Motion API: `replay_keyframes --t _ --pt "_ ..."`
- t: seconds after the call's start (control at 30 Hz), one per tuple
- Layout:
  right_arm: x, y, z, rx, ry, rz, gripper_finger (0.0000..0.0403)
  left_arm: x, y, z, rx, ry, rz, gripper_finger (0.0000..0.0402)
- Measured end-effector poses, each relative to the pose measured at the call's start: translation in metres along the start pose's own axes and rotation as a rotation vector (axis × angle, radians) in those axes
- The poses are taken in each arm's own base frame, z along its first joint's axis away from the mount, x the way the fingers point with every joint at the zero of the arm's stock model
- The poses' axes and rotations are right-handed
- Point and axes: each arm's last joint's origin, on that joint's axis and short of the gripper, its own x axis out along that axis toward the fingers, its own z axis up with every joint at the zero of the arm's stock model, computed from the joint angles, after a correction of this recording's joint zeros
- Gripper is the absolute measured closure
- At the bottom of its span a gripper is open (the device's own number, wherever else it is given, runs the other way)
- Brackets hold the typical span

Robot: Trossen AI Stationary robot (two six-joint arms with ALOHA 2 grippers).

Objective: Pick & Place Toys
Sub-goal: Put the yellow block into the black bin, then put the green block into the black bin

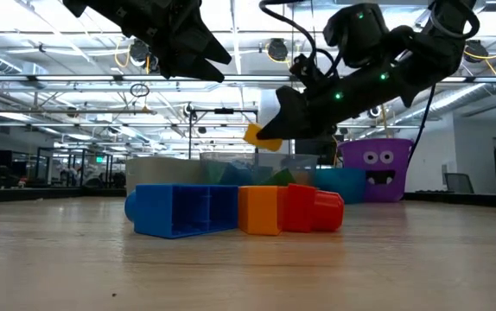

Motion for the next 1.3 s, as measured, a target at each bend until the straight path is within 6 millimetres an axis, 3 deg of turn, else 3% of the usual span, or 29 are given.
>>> replay_keyframes --t 0.27,0.43,0.7,0.87,1.03,1.3 --pt "0.001 -0.001 0.0 0.002 0.008 0.013 0.0166 0.0 0.0 0.0 0.0 0.0 0.0 0.0117" --pt "-0.004 0.012 0.006 -0.024 -0.056 0.236 0.0138 0.0 0.0 0.0 0.001 0.0 0.0 0.0117" --pt "-0.029 0.063 0.014 -0.02 -0.072 0.53 0.0143 0.0 0.0 0.0 0.002 0.0 0.0 0.0117" --pt "-0.042 0.099 0.016 -0.176 0.176 0.583 0.0148 0.0 0.0 0.0 0.001 0.0 0.001 0.0117" --pt "-0.035 0.099 0.002 -0.247 0.406 0.519 0.0156 0.0 0.0 0.0 0.0 0.0 0.001 0.0117" --pt "-0.015 0.085 -0.011 -0.152 0.518 0.522 0.0182 0.0 0.0 0.0 -0.002 0.002 0.001 0.0117"
